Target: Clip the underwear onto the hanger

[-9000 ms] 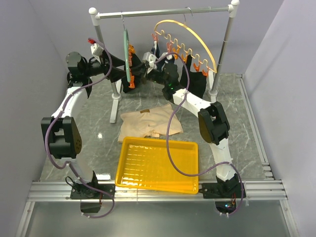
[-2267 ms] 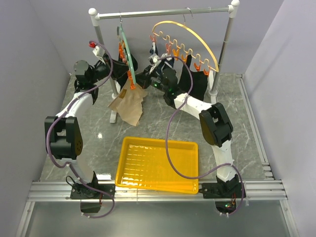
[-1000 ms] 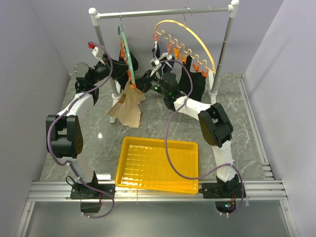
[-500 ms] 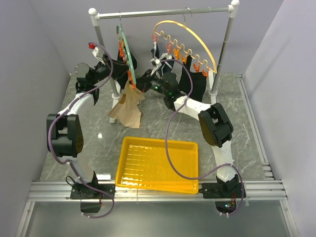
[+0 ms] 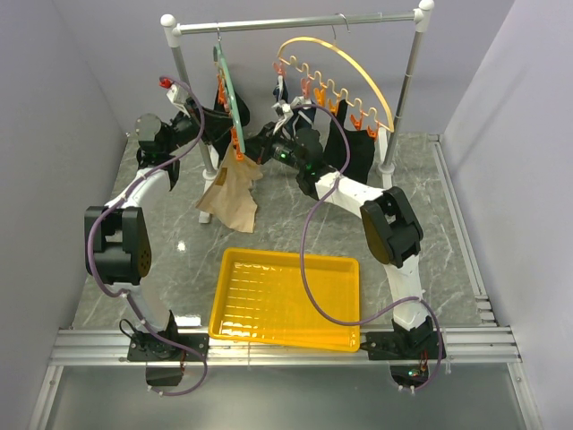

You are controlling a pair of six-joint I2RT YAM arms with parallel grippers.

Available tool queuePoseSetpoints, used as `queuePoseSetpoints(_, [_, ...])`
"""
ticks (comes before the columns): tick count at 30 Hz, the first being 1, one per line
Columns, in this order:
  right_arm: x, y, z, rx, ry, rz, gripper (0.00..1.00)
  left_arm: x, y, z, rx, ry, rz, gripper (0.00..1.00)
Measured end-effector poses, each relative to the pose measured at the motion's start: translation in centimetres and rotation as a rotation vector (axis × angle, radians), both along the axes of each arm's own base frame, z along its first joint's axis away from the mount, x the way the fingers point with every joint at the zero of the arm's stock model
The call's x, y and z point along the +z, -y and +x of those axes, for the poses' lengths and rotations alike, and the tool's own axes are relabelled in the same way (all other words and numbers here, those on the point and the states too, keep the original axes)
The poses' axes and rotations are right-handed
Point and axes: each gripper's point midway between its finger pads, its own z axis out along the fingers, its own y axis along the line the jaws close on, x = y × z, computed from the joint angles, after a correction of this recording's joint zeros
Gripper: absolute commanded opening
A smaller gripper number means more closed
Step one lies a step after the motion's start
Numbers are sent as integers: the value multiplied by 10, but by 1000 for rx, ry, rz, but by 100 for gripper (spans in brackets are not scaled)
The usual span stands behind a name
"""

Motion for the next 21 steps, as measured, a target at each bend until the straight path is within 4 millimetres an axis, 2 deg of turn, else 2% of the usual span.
queuePoseSetpoints(21, [3,0,0,3,-1,4,0,1,1,1,-12,0,-4,0])
